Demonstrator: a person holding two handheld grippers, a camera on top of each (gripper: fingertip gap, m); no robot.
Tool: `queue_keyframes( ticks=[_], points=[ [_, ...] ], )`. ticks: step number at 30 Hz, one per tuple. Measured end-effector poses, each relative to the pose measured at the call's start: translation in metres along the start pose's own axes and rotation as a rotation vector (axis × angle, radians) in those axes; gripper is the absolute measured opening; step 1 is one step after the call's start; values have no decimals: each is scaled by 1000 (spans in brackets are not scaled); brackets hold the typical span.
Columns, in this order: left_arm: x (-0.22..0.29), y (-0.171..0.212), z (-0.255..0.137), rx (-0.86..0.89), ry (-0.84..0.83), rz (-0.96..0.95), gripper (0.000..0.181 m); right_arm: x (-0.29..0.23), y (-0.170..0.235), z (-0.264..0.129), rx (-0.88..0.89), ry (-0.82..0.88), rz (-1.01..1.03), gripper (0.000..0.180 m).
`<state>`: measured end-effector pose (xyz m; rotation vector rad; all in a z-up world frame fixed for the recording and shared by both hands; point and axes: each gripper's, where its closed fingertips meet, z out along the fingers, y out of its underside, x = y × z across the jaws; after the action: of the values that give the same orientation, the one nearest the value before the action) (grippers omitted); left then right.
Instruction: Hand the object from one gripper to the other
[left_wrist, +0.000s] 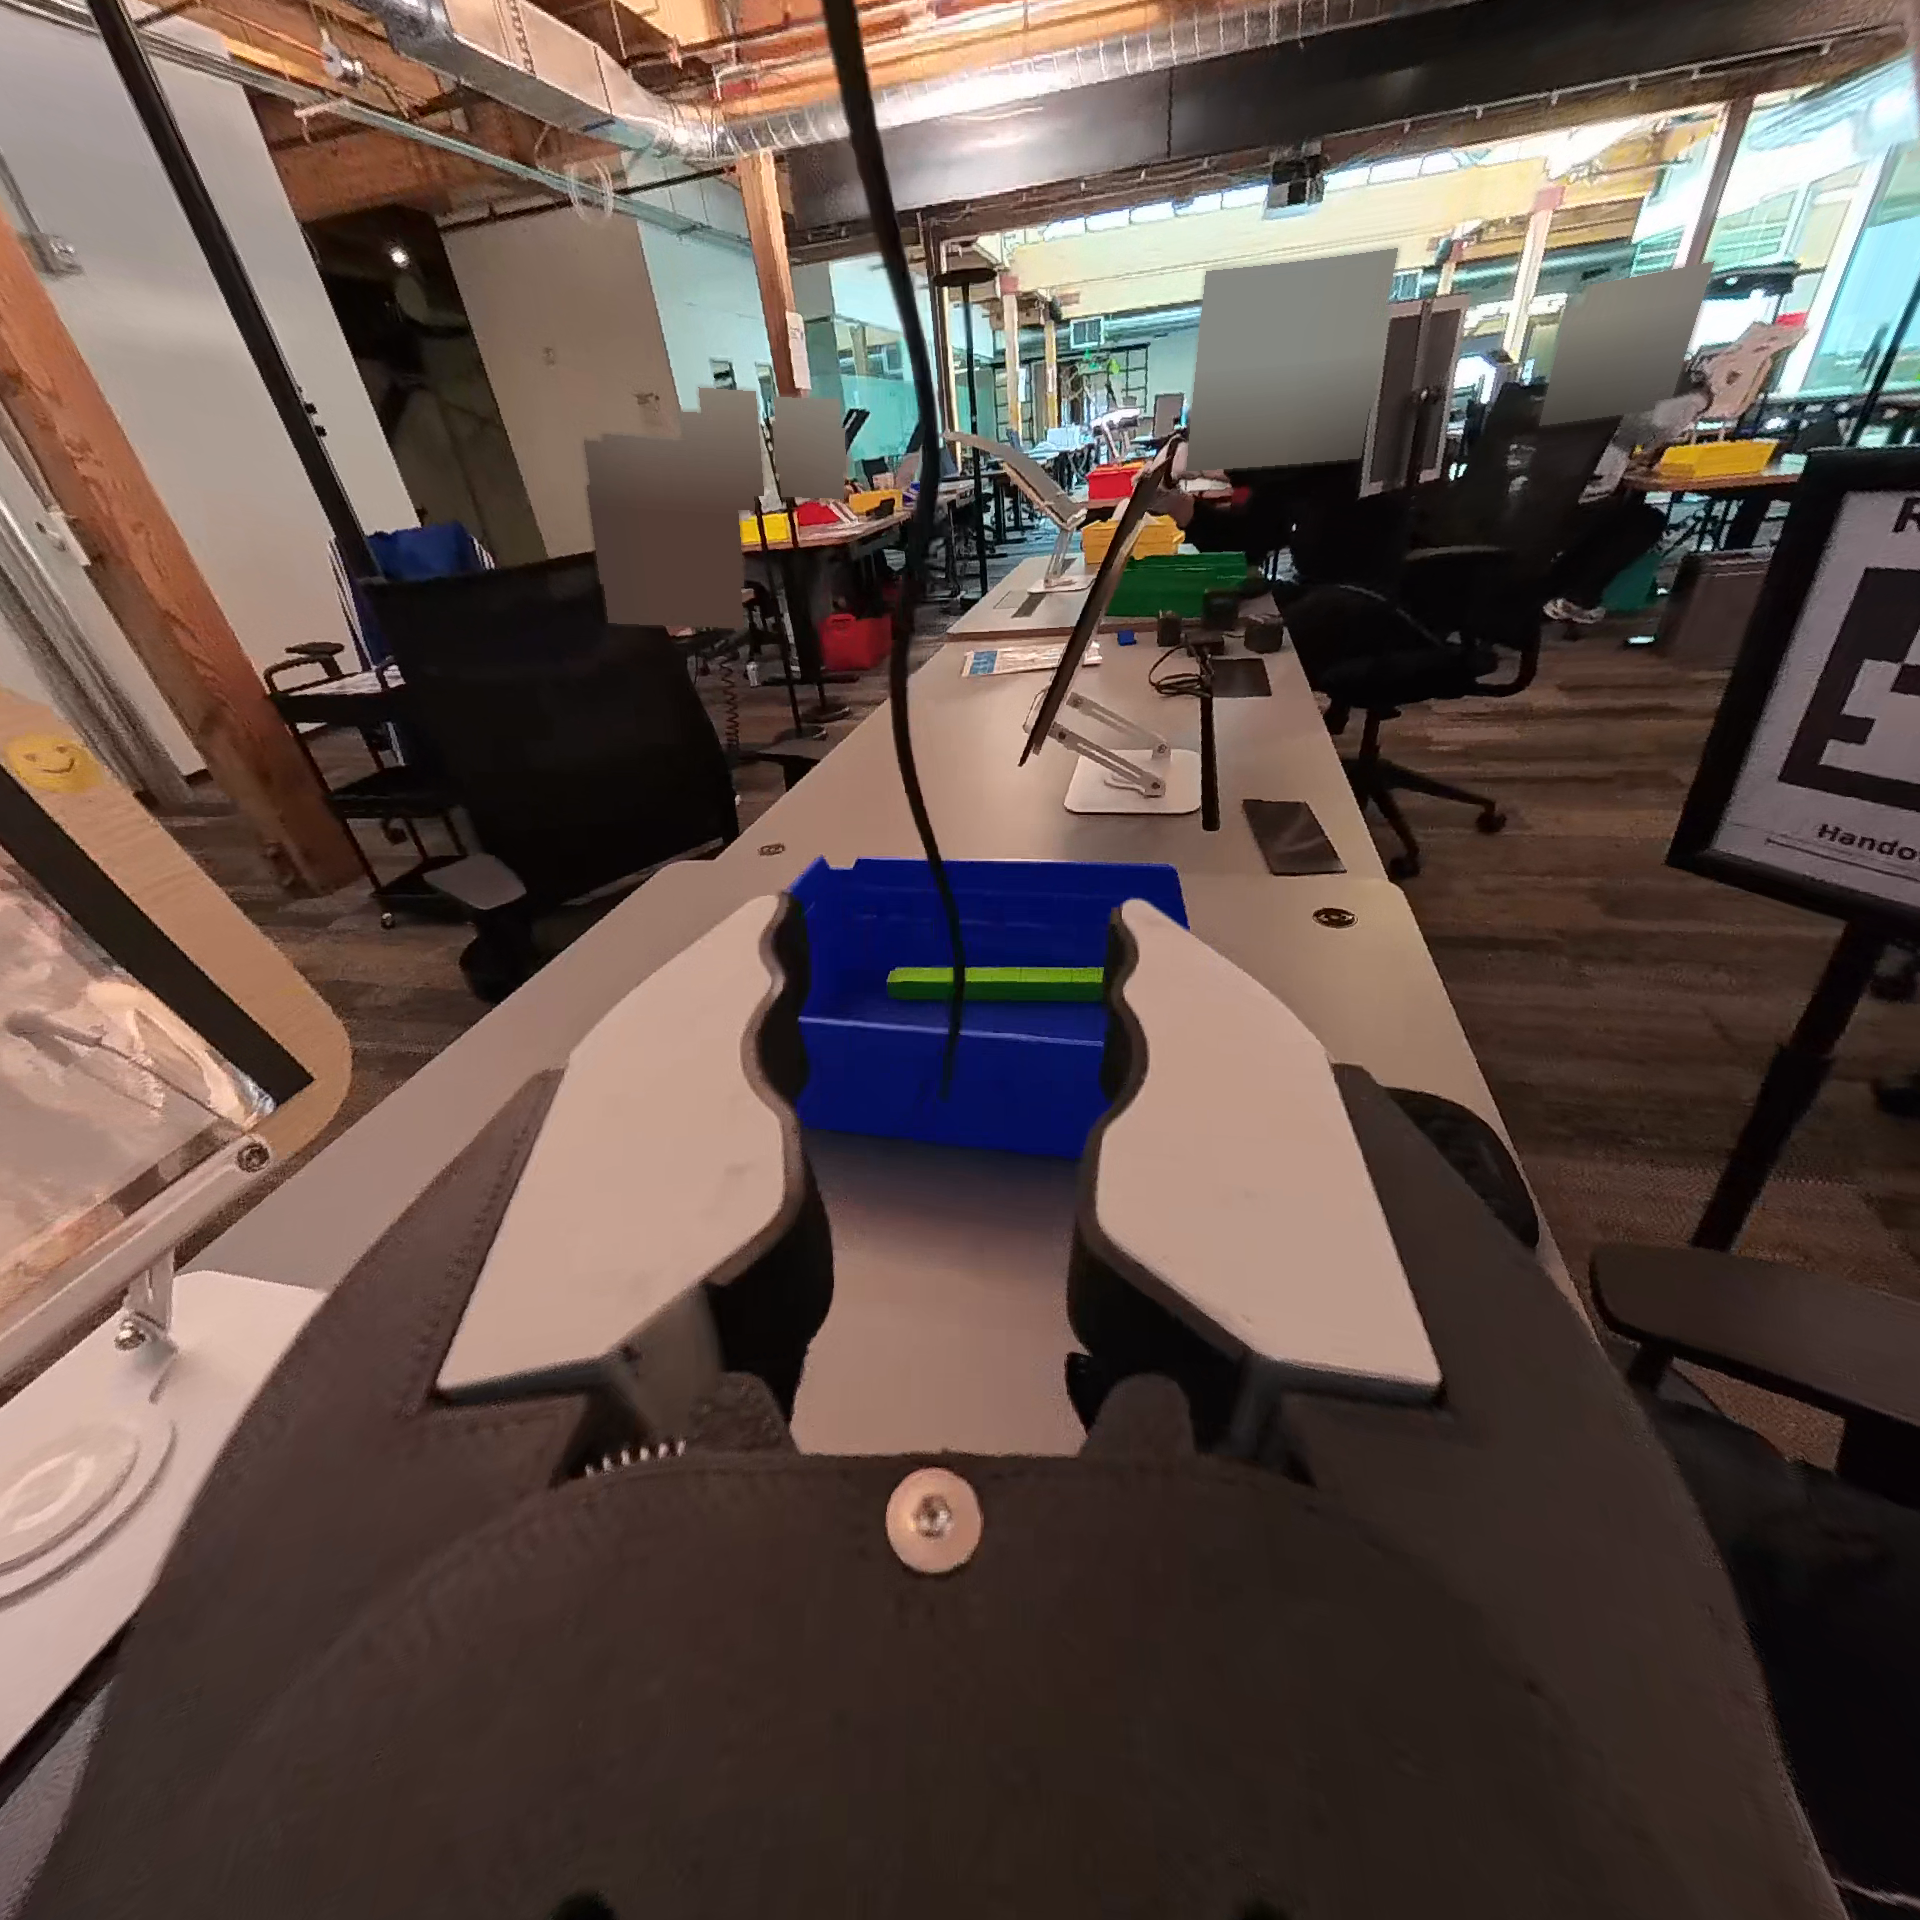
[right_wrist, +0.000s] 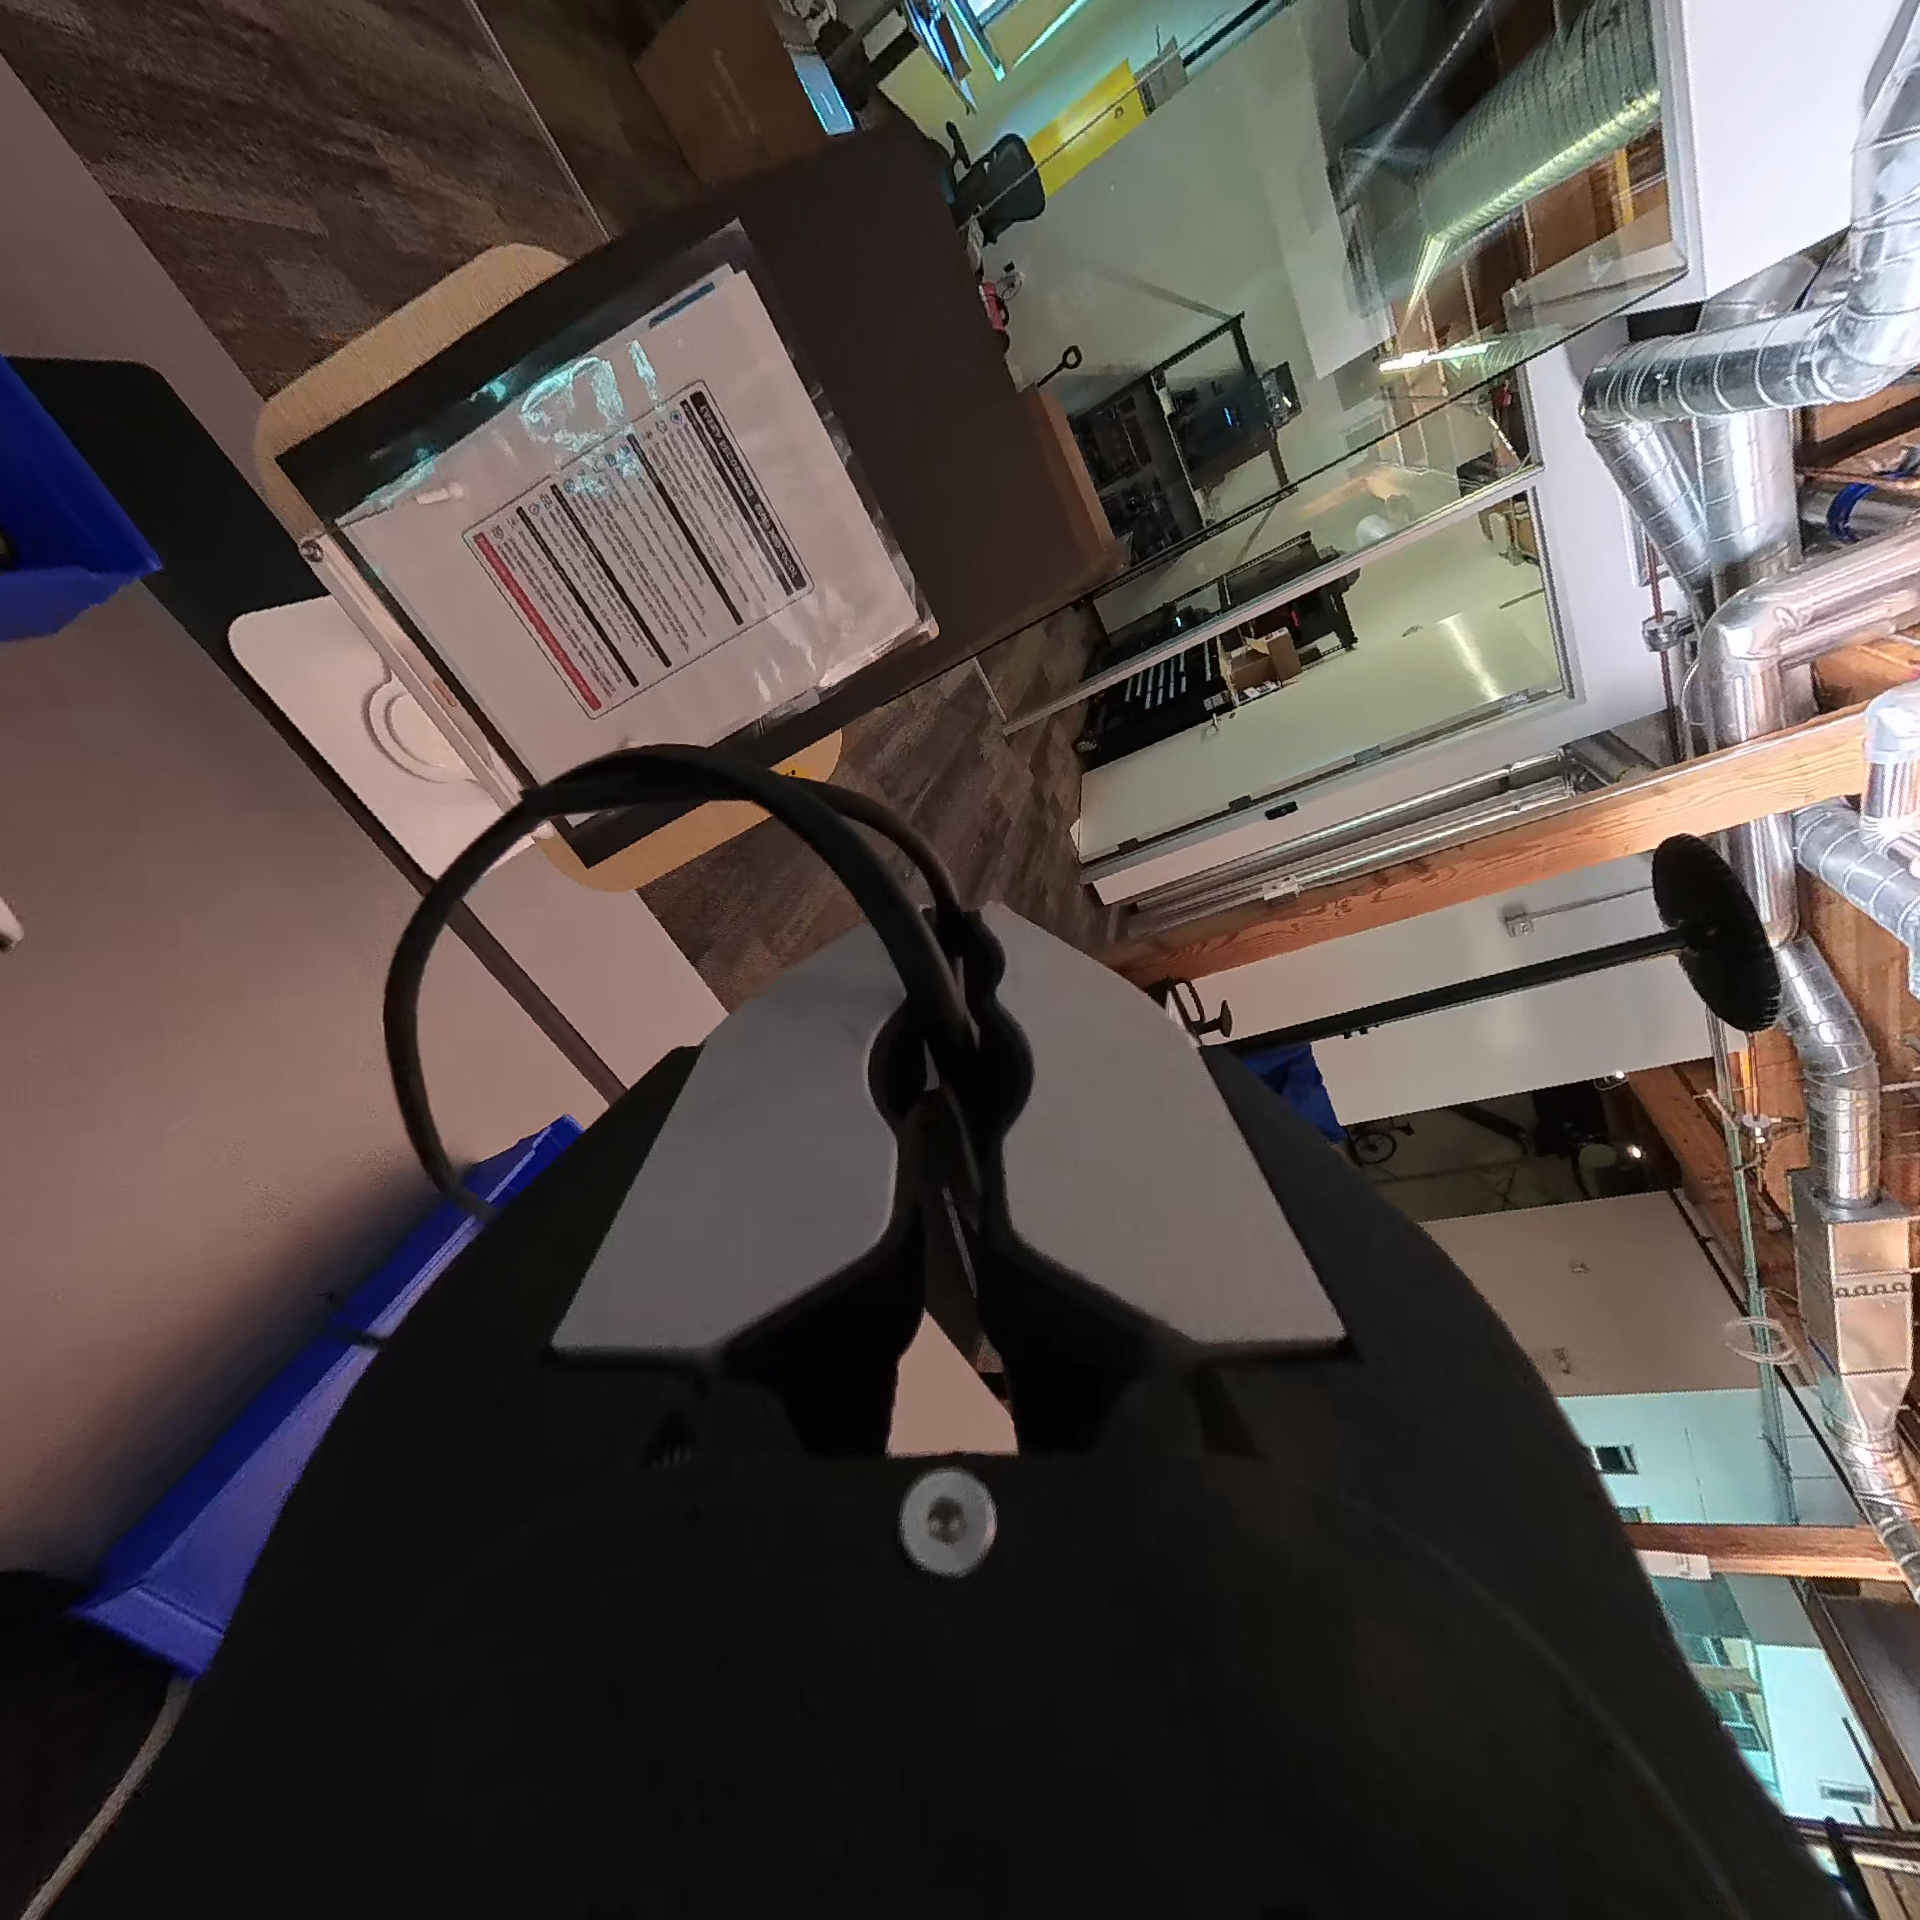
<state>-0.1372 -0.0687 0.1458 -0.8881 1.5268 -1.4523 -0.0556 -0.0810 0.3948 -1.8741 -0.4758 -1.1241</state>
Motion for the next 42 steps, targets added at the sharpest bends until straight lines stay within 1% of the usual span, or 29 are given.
queue_keyframes(
  ticks=[5,8,10,11,12,13,16,18,22,25,27,30,33,36,38,42],
  points=[
    [9,7,18,6,1,-1,50,0,-7,-2,6,1,-8,6],
    [13,18,29,-35,-12,20,48,-1,-10,-2,4,-2,-14,6],
    [8,26,33,-77,-58,59,48,-2,-10,-1,2,-2,-21,6],
    [3,30,33,-107,-92,90,38,-2,-10,-1,1,-3,-23,6],
    [-3,33,31,-137,-132,115,5,-2,-9,0,-1,-2,-25,6],
    [-7,33,29,-150,-159,123,5,-2,-9,0,-2,-2,-26,6],
    [-5,32,22,-175,-116,95,5,-2,-5,1,-9,-4,-24,7],
    [-8,27,17,-162,-124,103,5,-2,-1,2,-14,-7,-19,6],
    [-21,13,3,-112,-189,115,5,-6,9,3,-33,-19,-19,6],
    [-35,0,-13,-64,-266,120,5,-19,26,7,-63,-65,-5,6],
    [-43,-11,-25,-14,-311,126,5,-36,42,11,-78,-121,28,6],
    [-46,-30,-43,84,-331,99,5,-82,72,17,-101,-271,119,9],
    [-43,-48,-57,182,-305,52,5,-142,96,20,-48,-457,288,25],
    [-35,-61,-67,272,-240,-16,5,-203,118,15,22,-652,460,47],
    [-30,-70,-72,332,-181,-74,5,-233,132,11,61,-731,532,57],
    [-21,-87,-87,450,-95,-158,5,-275,152,-1,131,-820,588,65]
  ],
)
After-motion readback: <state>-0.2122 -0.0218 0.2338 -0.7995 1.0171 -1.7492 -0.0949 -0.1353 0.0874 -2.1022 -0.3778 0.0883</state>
